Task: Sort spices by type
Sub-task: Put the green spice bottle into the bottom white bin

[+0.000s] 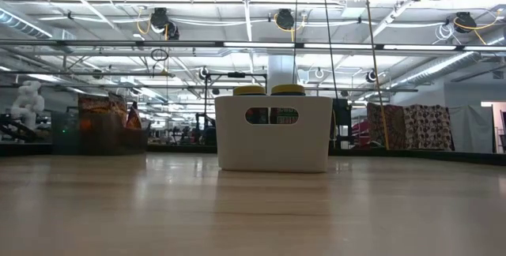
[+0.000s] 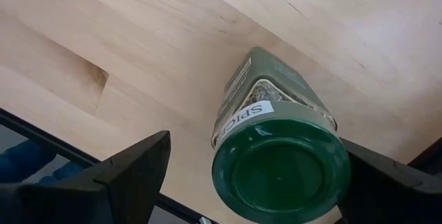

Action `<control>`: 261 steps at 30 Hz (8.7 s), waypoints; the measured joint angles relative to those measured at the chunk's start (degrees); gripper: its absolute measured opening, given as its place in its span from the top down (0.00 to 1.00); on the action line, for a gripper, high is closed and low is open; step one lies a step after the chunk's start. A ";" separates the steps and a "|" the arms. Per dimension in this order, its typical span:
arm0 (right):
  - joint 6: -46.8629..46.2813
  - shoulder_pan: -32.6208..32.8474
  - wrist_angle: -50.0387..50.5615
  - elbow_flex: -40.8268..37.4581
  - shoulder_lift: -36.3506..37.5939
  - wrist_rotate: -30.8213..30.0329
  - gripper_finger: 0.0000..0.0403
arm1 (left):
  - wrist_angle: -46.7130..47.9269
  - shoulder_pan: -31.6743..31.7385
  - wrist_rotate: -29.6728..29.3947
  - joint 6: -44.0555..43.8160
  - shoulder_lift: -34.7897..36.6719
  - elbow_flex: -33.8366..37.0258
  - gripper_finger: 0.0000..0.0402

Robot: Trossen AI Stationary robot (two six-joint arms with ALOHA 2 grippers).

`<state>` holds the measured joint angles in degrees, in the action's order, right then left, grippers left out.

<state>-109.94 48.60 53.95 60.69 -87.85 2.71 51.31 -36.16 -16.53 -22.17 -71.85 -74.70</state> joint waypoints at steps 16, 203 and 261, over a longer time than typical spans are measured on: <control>2.11 -4.22 -6.17 0.00 0.00 -3.24 0.14 | -1.66 0.00 -0.11 -0.02 0.00 0.00 0.24; 19.03 1.29 14.83 18.64 -8.09 -14.58 1.00 | -78.92 14.73 9.20 18.16 -46.83 1.84 0.24; 18.04 1.29 14.95 18.64 -8.09 -14.61 1.00 | -74.16 14.03 8.76 18.01 -51.07 -2.75 0.47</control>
<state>-91.90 49.89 68.90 79.33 -95.94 -11.90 -22.85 -22.13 -7.77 -4.16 -122.93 -77.45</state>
